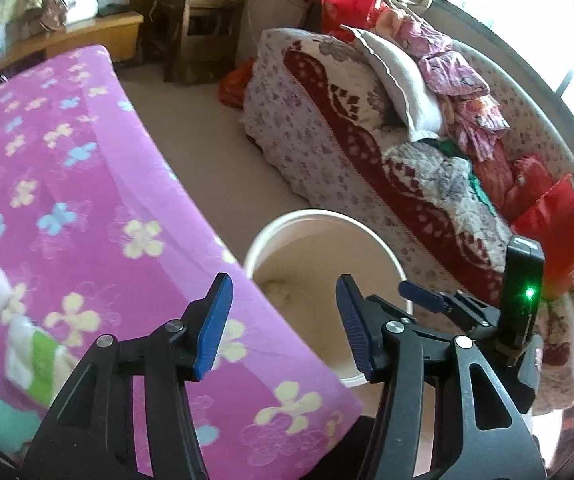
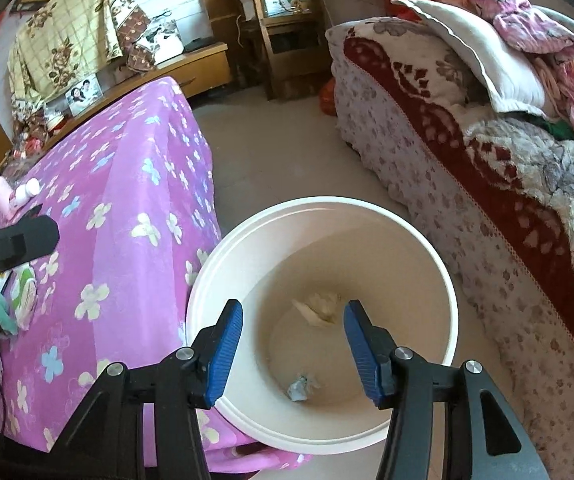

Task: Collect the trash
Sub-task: 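Carry both items over the white bucket and open both tools to drop them, then grasp the white snack packet with the left tool while the right tool grasps the green tissue pack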

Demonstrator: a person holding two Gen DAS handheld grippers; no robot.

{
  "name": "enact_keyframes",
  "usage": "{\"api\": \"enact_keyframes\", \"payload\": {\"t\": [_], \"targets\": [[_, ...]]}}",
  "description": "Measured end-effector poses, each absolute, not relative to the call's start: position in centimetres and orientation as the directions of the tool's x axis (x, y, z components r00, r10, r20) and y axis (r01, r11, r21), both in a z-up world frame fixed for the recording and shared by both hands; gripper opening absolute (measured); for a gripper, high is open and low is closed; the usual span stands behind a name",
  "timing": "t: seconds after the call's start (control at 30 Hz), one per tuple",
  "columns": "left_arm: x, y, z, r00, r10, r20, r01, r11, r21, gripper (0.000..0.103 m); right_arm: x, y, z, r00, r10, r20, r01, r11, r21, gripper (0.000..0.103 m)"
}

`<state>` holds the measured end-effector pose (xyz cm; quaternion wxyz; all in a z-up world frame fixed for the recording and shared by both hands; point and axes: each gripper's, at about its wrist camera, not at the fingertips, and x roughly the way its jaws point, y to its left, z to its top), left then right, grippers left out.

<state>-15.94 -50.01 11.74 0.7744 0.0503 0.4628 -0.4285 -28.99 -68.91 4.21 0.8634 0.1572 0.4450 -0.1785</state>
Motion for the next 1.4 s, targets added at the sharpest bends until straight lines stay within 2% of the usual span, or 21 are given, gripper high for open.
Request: {"api": "enact_keyframes", "payload": {"t": [0.53, 1.1, 1.2, 1.4], "targets": [[-15.9, -41.7, 12.8, 0.408, -0.501, -0.763, 0.632, 0.758, -0.16, 0.052, -26.4, -61.5, 7.6, 0.607, -0.103, -0.788, 0.315, 0.942, 0.12, 0.06], [-14.9, -28.6, 13.9, 0.552, -0.412, -0.725, 0.466, 0.873, -0.141, 0.052, -21.9, -50.4, 10.4, 0.663, 0.023, -0.748, 0.123, 0.983, 0.139, 0.066], [-14.5, -25.8, 13.8, 0.567, -0.39, -0.726, 0.434, 0.89, -0.138, 0.052, -21.1, -48.3, 10.6, 0.662, 0.046, -0.748, 0.082, 0.988, 0.134, 0.07], [-13.3, -19.7, 12.8, 0.584, -0.321, -0.746, 0.353, 0.927, -0.124, 0.052, -19.4, -45.2, 10.2, 0.646, 0.073, -0.76, 0.016, 0.994, 0.11, 0.07]]}}
